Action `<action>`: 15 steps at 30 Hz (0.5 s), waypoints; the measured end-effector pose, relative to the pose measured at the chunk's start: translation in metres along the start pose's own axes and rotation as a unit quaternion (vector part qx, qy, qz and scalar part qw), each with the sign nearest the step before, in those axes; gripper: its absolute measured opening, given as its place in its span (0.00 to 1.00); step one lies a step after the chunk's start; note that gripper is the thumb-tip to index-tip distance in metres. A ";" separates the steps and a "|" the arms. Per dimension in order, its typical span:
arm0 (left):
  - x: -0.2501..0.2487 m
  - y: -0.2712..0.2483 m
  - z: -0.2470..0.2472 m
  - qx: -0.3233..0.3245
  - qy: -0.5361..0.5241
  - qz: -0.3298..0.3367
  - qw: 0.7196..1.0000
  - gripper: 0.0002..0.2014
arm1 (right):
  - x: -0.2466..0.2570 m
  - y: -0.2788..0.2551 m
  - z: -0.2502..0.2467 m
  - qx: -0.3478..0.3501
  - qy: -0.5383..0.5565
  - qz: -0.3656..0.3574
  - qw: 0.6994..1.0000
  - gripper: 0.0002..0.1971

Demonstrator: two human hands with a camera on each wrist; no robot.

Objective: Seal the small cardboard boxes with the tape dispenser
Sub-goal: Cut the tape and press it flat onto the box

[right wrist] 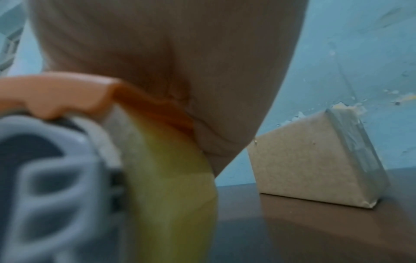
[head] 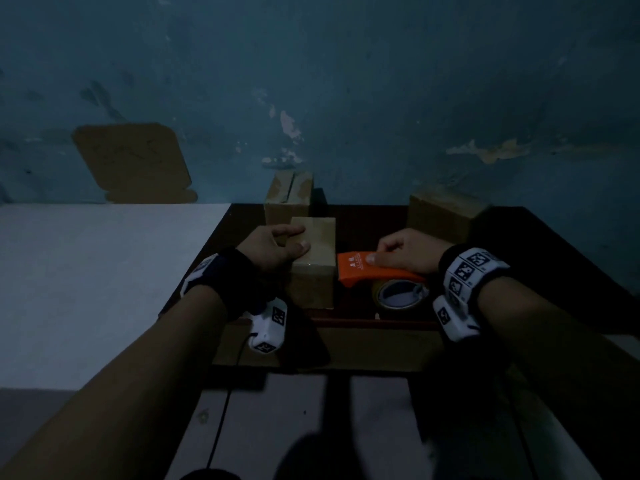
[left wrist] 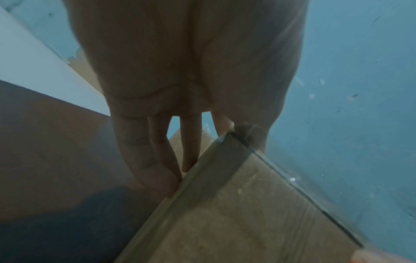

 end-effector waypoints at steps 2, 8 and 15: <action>0.001 0.002 -0.001 0.000 0.009 -0.001 1.000 0.24 | 0.000 -0.001 0.000 -0.011 0.004 -0.005 1.000 0.17; -0.001 0.001 -0.001 0.003 0.016 -0.006 1.000 0.24 | 0.006 -0.008 -0.003 -0.059 -0.001 -0.033 0.998 0.15; -0.003 0.000 -0.001 0.001 0.018 -0.007 1.000 0.24 | 0.009 -0.014 -0.005 -0.083 -0.049 -0.044 0.994 0.15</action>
Point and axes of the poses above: each hand's wrist, its own y-axis towards the middle knuckle, its own z-axis out of the palm, x = y × z, the point moved 9 cm from there along y, towards the middle knuckle, and after that the axes turned 5 degrees about x, right-handed, at the moved point
